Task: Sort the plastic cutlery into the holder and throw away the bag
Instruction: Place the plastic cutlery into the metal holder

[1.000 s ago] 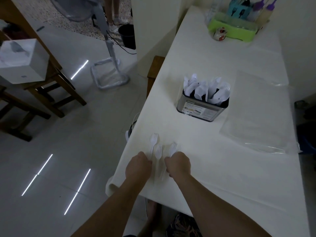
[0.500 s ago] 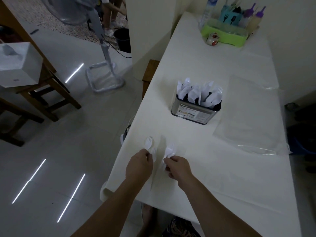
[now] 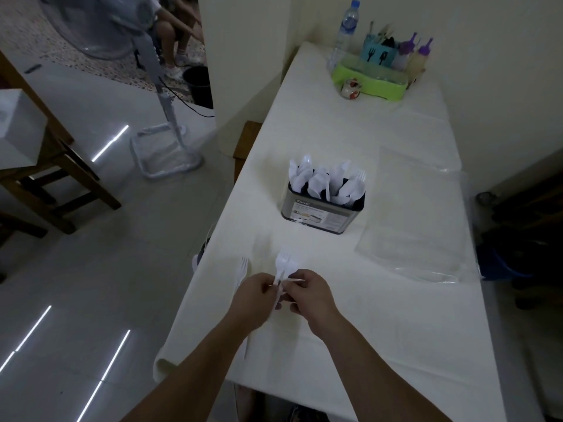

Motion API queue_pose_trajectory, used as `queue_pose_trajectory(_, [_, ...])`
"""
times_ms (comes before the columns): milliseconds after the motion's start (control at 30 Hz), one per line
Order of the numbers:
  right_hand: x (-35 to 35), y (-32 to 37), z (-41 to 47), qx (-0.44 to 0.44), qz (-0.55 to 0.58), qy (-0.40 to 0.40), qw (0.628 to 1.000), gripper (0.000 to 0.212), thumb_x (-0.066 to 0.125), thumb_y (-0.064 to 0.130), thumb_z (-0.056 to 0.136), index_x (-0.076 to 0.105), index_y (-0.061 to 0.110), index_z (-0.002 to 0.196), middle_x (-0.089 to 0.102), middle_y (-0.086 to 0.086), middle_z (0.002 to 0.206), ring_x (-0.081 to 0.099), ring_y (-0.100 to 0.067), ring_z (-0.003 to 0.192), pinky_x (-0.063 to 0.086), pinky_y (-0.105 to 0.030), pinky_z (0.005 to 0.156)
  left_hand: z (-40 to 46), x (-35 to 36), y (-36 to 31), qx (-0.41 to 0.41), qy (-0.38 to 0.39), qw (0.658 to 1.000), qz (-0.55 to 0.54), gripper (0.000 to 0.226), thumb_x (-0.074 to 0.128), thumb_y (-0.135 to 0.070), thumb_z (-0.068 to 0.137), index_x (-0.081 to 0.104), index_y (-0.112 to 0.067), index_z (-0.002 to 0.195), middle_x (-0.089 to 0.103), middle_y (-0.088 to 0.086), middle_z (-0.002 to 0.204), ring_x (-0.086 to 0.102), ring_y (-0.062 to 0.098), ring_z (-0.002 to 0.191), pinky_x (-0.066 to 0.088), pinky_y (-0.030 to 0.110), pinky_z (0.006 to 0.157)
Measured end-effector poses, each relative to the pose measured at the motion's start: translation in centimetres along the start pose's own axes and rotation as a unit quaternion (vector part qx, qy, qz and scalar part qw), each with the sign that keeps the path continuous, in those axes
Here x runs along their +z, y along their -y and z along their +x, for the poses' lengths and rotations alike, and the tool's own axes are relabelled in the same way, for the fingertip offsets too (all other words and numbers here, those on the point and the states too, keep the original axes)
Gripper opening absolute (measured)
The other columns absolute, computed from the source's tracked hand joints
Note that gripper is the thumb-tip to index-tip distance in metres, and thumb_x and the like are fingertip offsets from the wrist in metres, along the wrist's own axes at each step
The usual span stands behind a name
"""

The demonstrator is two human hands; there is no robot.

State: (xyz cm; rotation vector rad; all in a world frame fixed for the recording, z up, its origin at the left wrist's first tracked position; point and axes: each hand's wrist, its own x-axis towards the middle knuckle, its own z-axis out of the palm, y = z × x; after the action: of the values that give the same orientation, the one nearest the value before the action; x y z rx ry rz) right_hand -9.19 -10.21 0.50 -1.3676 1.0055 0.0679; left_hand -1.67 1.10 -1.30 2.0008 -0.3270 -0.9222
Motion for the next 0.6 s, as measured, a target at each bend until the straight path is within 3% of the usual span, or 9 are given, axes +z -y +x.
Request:
queue_pose_trajectory(100, [0.5, 0.1, -0.1, -0.005, -0.033, 0.003, 0.999, 0.008, 0.066, 0.015, 0.088, 0.068, 0.012, 0.095, 0.074, -0.008, 0.085, 0.071, -0.017, 0.070, 0.052, -0.027, 0.056, -0.4, -0.3, 0.1, -0.042, 0.000, 0.997, -0.071, 0.020, 0.047, -0.013, 0.096, 0.067, -0.012, 0.097, 0.073, 0.004, 0.081, 0.072, 0.013, 0.064, 0.056, 0.022, 0.057])
queue_pose_trajectory(200, [1.6, -0.2, 0.0, 0.010, -0.057, -0.010, 0.998, 0.012, 0.060, 0.019, 0.093, 0.068, 0.013, 0.100, 0.072, -0.005, 0.085, 0.068, -0.015, 0.064, 0.052, -0.025, 0.053, 0.1, -1.7, 1.0, -0.088, -0.063, 0.986, -0.123, 0.021, 0.042, -0.008, 0.096, 0.062, -0.007, 0.092, 0.065, 0.012, 0.079, 0.064, 0.022, 0.063, 0.053, 0.030, 0.059])
queue_pose_trajectory(300, [3.6, -1.2, 0.0, 0.044, -0.164, -0.022, 0.985, 0.018, 0.064, 0.025, 0.088, 0.069, 0.007, 0.085, 0.074, -0.014, 0.083, 0.071, -0.020, 0.060, 0.059, -0.033, 0.054, 1.2, -3.8, 2.6, -0.137, -0.149, 0.975, -0.092, 0.023, 0.038, -0.007, 0.091, 0.061, -0.010, 0.085, 0.062, 0.011, 0.081, 0.058, 0.026, 0.071, 0.048, 0.038, 0.064])
queue_pose_trajectory(400, [6.2, -2.5, 0.0, 0.042, -0.303, 0.006, 0.952, 0.032, 0.068, 0.041, 0.082, 0.064, 0.016, 0.062, 0.075, -0.012, 0.073, 0.073, -0.026, 0.064, 0.063, -0.037, 0.062, 1.6, -5.3, 3.1, -0.171, -0.172, 0.967, -0.076, 0.026, 0.038, -0.007, 0.092, 0.054, -0.017, 0.075, 0.055, 0.004, 0.075, 0.054, 0.025, 0.081, 0.045, 0.038, 0.071])
queue_pose_trajectory(500, [8.1, -3.7, -0.2, 0.002, -0.376, 0.004, 0.927, 0.027, 0.065, 0.042, 0.082, 0.072, 0.017, 0.077, 0.074, -0.006, 0.081, 0.073, -0.025, 0.074, 0.057, -0.030, 0.063, 1.6, -5.9, 2.9, -0.182, -0.163, 0.969, -0.023, 0.023, 0.039, -0.014, 0.098, 0.056, -0.018, 0.083, 0.058, 0.002, 0.087, 0.059, 0.031, 0.099, 0.048, 0.038, 0.084])
queue_pose_trajectory(533, [8.4, -4.0, -0.2, -0.008, -0.392, -0.007, 0.920, 0.027, 0.063, 0.040, 0.083, 0.074, 0.015, 0.083, 0.074, -0.005, 0.083, 0.072, -0.024, 0.077, 0.052, -0.026, 0.061, 1.7, -6.0, 3.0, -0.174, -0.168, 0.970, 0.014, 0.024, 0.039, -0.020, 0.100, 0.060, -0.012, 0.089, 0.061, 0.007, 0.091, 0.061, 0.032, 0.098, 0.048, 0.037, 0.082])
queue_pose_trajectory(600, [8.6, -4.5, 0.0, -0.016, -0.412, -0.022, 0.911, 0.026, 0.059, 0.034, 0.085, 0.074, 0.013, 0.088, 0.073, -0.004, 0.086, 0.070, -0.024, 0.080, 0.046, -0.025, 0.061, 1.4, -5.9, 2.9, -0.165, -0.180, 0.970, 0.011, 0.042, 0.040, -0.037, 0.100, 0.061, -0.007, 0.081, 0.060, 0.007, 0.079, 0.061, 0.028, 0.077, 0.046, 0.034, 0.068])
